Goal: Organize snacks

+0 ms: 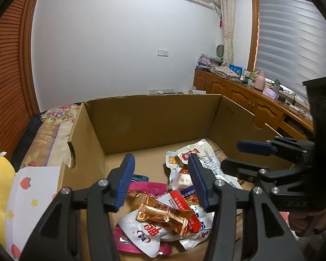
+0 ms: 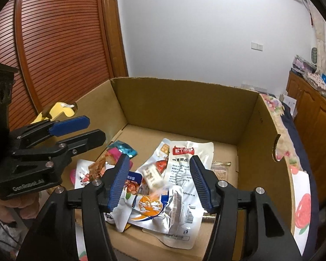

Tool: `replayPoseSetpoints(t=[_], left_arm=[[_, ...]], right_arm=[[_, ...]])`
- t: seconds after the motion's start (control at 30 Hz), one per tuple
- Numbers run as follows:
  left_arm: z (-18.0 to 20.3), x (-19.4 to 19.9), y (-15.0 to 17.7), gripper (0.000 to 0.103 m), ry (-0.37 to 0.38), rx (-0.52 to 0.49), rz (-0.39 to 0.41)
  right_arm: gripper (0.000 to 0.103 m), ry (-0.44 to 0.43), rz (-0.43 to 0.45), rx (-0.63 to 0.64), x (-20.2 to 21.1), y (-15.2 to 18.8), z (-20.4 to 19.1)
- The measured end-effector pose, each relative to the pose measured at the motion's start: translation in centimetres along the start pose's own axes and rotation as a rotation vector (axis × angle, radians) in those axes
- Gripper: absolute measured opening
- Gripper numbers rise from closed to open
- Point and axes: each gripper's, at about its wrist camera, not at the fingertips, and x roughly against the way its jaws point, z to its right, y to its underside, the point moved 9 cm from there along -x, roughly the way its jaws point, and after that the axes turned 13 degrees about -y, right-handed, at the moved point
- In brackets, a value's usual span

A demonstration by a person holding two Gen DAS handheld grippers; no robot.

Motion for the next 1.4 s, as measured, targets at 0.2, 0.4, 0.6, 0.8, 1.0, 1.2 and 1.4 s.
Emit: replayPoseSetpoints(t=[0.2, 0.4, 0.6, 0.8, 1.0, 1.2, 1.4], left_arm=[[-0.2, 0.2, -0.2, 0.055, -0.027, -0.001, 0.005], [0.2, 2.3, -1.3, 0.095, -0.069, -0.013, 0.075], [0.3, 4.9, -2.0, 0.103, -0.144, -0.018, 0.121], [-0.1, 7.4, -1.5, 0.103, -0.193, -0.021, 0.113], [0.2, 10.8, -0.5, 0.103, -0.217, -0.022, 0.109], [0.7, 14.4, 0.7, 0.103, -0.245, -0.036, 0.093], [0.8, 18.2, 1.9, 0.103, -0.230, -0.012, 0.085]], right_arm=[[0.071, 0.059, 0.060, 0.019, 2.0, -0.3, -0.1], [0.091, 0.137, 0.112, 0.027, 4.2, -0.6, 0.8], [0.103, 0.194, 0.136, 0.023, 6.1, -0.3, 1.3], [0.103, 0.210, 0.134, 0.007, 7.6, 0.4, 0.9], [0.103, 0.214, 0.158, -0.013, 10.5, 0.7, -0.2], [0.103, 0.234, 0.187, -0.002, 14.1, 1.0, -2.4], [0.103, 0.248, 0.207, -0.020, 17.7, 2.0, -4.4]])
